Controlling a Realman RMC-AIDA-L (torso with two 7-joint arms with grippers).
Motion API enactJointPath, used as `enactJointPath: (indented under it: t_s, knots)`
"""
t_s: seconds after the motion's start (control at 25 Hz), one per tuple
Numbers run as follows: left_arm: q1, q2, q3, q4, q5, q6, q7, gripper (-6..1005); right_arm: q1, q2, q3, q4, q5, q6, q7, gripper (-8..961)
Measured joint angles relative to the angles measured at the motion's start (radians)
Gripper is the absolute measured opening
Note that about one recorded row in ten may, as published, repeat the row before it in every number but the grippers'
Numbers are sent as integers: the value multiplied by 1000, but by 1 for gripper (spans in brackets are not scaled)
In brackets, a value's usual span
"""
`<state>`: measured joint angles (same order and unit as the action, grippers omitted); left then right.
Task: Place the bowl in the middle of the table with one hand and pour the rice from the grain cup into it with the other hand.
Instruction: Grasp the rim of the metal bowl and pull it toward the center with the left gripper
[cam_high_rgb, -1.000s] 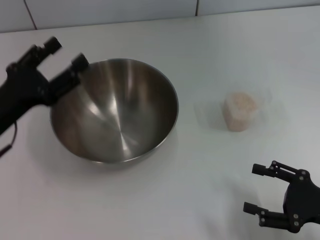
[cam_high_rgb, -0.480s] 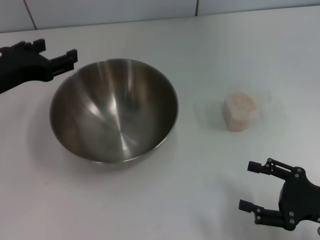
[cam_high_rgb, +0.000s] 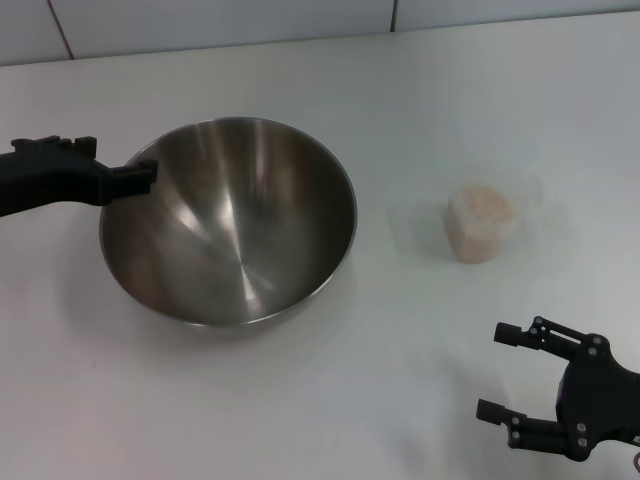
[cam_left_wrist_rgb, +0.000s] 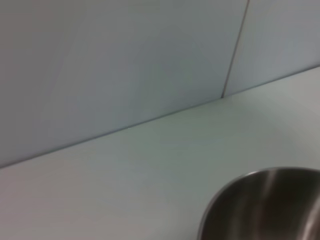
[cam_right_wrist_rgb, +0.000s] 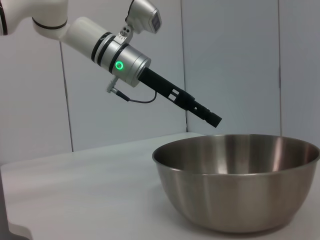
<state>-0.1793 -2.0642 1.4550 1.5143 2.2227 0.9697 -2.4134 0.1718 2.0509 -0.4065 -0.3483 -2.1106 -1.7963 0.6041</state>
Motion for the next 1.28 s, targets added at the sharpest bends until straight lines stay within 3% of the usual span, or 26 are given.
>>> enactJointPath:
  t_s: [0.56, 0.92, 1.28]
  knots:
    - [-100, -5, 2, -160, 44, 6, 2, 813, 0, 0, 0, 0, 0, -4, 0, 810]
    - [-126, -5, 5, -183, 36, 20, -1, 790, 0, 0, 0, 0, -3, -4, 0, 810]
    - [-135, -4, -1, -191, 39, 25, -13, 482, 1, 0, 0, 0, -5, -4, 0, 810]
